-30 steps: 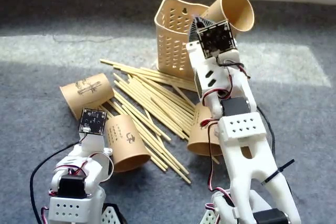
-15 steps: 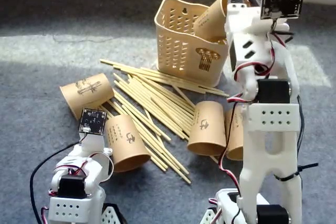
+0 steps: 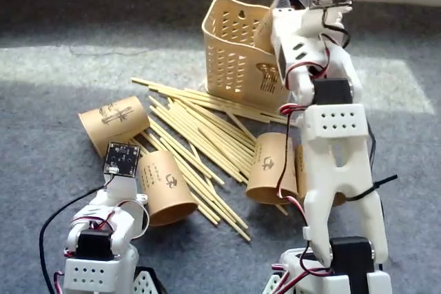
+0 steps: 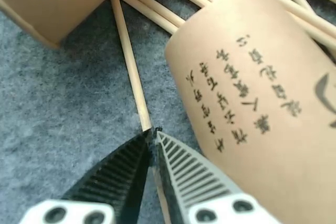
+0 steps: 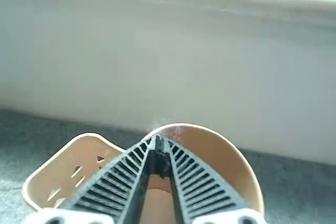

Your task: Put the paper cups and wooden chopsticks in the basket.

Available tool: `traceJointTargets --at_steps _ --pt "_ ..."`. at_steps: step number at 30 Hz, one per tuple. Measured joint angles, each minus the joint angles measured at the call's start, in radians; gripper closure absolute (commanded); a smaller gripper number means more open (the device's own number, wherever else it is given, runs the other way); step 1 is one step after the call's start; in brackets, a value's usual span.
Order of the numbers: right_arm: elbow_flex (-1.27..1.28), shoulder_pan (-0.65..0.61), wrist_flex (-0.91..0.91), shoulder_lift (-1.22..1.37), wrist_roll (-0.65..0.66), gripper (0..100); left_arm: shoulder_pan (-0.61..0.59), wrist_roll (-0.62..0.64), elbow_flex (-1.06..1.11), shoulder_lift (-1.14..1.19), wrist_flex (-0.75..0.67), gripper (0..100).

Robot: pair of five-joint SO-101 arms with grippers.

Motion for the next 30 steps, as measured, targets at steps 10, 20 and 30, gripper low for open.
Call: traceJointTargets --at_steps 10,20,30 --pt "-0.005 -0.092 0.011 0.071 0.117 98.3 0.0 0.0 0.0 0.0 0.0 99" --pt "-0.005 -0.015 0.026 0.072 0.117 98.3 0.0 0.0 0.0 0.0 0.0 99" --pt "-0.003 -0.021 0.138 -0.04 0.117 98.3 0.0 0.0 0.0 0.0 0.0 99"
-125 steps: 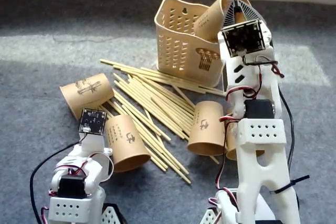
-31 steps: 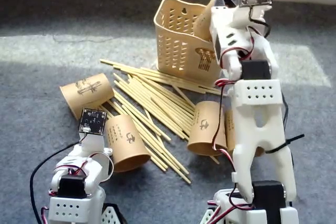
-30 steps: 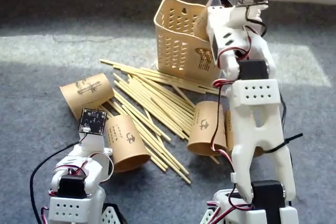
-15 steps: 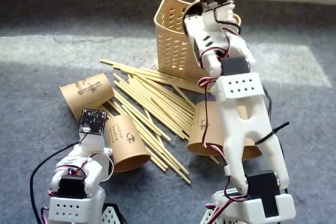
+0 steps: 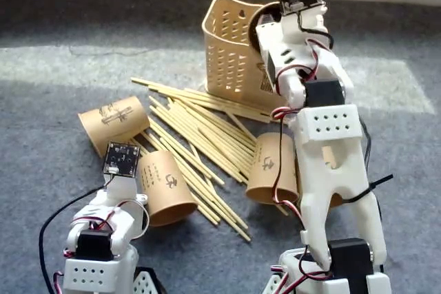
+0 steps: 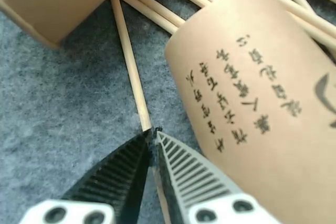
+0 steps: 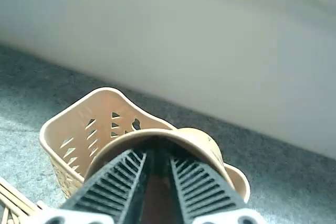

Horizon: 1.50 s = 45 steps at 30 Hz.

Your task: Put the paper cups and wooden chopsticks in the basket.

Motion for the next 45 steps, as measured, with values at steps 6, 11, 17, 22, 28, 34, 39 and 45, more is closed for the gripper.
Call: traceJointTargets --at_steps 6,11,17,22,28,34,39,45 --pt "-0.006 0.021 0.057 -0.003 0.0 98.3 0.0 0.0 0.0 0.0 0.0 99" --pt "-0.031 0.021 0.017 -0.003 0.0 98.3 0.0 0.0 0.0 0.0 0.0 99" --pt "-0.043 0.023 -0.107 0.029 0.003 98.3 0.0 0.0 0.0 0.0 0.0 99" --pt "-0.044 0.051 -0.118 0.147 0.006 98.3 0.0 0.0 0.0 0.0 0.0 99" --pt "-0.063 0.063 -0.12 0.157 0.006 98.3 0.0 0.0 0.0 0.0 0.0 99" --pt "-0.064 0.077 -0.068 0.11 0.006 98.3 0.0 0.0 0.0 0.0 0.0 99" --pt "-0.064 0.075 0.048 0.008 0.006 98.3 0.0 0.0 0.0 0.0 0.0 99" --pt "-0.064 0.075 0.322 -0.057 0.006 97.9 0.0 0.0 0.0 0.0 0.0 99"
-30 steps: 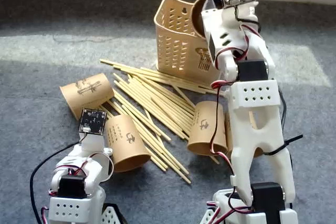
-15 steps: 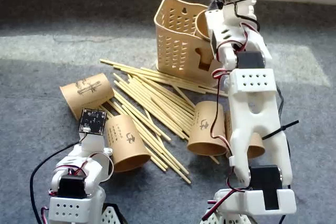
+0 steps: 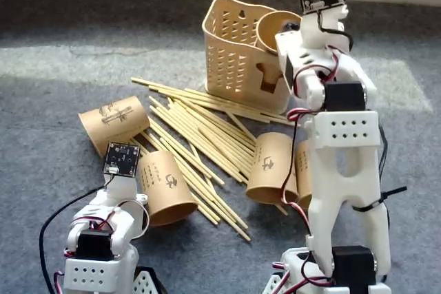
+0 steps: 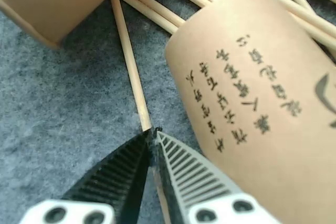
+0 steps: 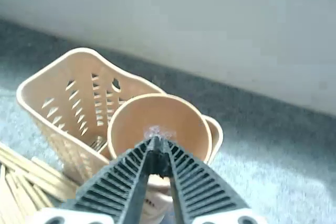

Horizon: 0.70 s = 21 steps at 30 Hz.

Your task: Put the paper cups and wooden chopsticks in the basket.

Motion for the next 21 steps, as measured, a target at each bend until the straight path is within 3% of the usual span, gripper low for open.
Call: traceJointTargets --at_steps 9,21 --pt "0.0 0.0 0.382 -0.017 0.0 97.9 0.0 0.0 0.0 0.0 0.0 99" --pt "0.012 0.0 0.647 -0.021 0.126 98.0 0.0 0.0 0.0 0.0 0.0 99"
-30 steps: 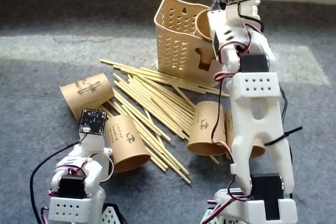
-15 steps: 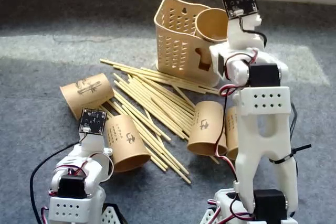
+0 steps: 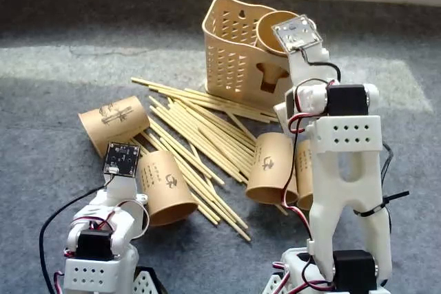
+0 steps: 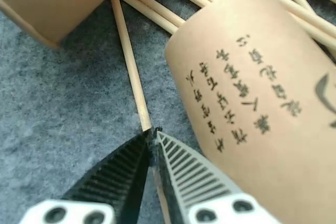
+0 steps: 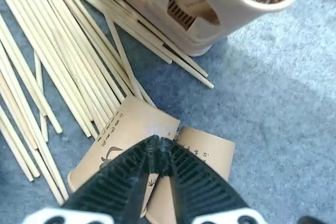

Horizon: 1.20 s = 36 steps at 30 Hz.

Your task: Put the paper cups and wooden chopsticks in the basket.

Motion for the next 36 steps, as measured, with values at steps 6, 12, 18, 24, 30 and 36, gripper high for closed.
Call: traceJointTargets --at_steps 6,12,18,24,30,36 --pt "0.074 -0.014 0.023 -0.089 0.003 97.9 0.0 0.0 0.0 0.0 0.0 99" --pt "0.391 -0.051 -0.124 -0.368 0.003 95.4 0.0 0.0 0.0 0.0 0.0 99" --pt "0.698 -0.052 -0.221 -0.64 0.003 77.3 0.0 0.0 0.0 0.0 0.0 99" --pt "0.848 -0.109 -0.222 -0.898 0.028 77.1 0.0 0.0 0.0 0.0 0.0 99" --pt "0.921 -0.172 -0.183 -1.022 0.08 77.1 0.0 0.0 0.0 0.0 0.0 99" --pt "0.956 -0.204 -0.141 -1.023 0.172 77.1 0.0 0.0 0.0 0.0 0.0 99"
